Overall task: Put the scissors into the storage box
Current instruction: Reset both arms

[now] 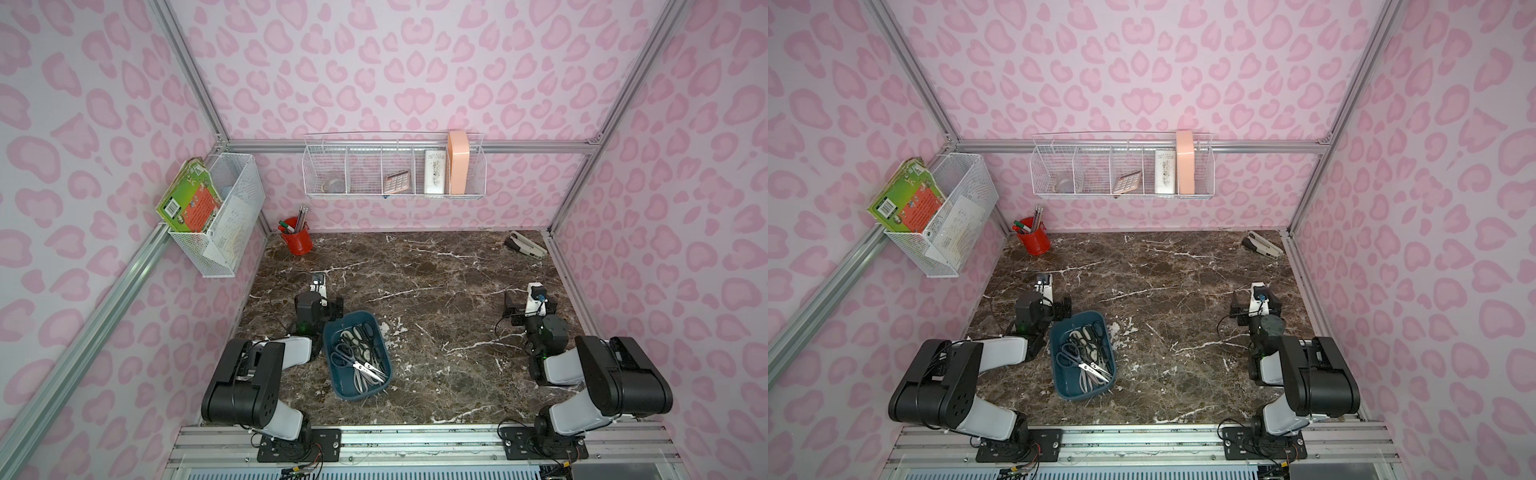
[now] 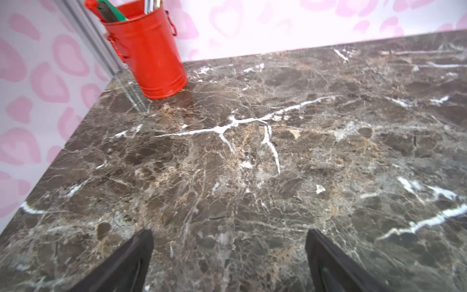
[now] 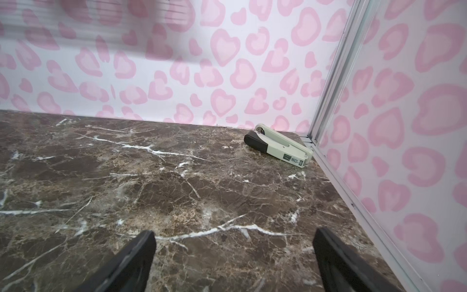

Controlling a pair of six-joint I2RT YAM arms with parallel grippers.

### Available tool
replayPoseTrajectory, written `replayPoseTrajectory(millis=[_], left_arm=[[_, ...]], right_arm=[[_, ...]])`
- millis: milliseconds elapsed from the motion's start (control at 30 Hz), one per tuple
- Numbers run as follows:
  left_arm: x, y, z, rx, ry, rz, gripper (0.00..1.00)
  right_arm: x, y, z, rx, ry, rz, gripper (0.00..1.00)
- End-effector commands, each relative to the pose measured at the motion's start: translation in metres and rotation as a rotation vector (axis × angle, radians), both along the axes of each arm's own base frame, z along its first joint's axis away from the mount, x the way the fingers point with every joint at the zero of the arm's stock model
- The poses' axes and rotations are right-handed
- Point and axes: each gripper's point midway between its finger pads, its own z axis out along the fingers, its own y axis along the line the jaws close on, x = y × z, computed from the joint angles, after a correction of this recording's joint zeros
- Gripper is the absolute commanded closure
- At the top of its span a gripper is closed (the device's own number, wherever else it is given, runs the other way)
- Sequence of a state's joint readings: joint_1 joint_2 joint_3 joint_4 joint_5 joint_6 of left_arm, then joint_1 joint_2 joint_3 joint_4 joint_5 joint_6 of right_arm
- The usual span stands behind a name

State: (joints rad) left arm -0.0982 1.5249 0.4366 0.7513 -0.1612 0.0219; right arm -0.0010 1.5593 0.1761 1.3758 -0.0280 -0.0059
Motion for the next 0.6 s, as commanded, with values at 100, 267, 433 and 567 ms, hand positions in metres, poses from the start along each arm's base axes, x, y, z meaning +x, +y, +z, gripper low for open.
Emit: replayPoseTrajectory(millis=[100, 267, 433, 567], left_arm=[[0.0014, 0.0049, 0.002, 0.064, -0.076, 0.007, 0.01], [0.0027, 0.0054, 0.001, 0.054, -0.048, 0.008, 0.01], [0.0027, 0.0052, 0.0007, 0.054, -0.047, 0.008, 0.01], [0.0028, 0.0048, 0.0006, 0.053, -0.047, 0.007, 0.01]], right_arm=[[0.0066, -0.009, 0.0046, 0.026, -0.009, -0.055, 0.0], [0.0053, -0.0064, 0.0049, 0.014, -0.014, -0.049, 0.0], [0.0072, -0.0061, 0.0032, 0.019, -0.004, -0.041, 0.0], [0.006, -0.0059, 0.0043, 0.018, -0.01, -0.041, 0.0]])
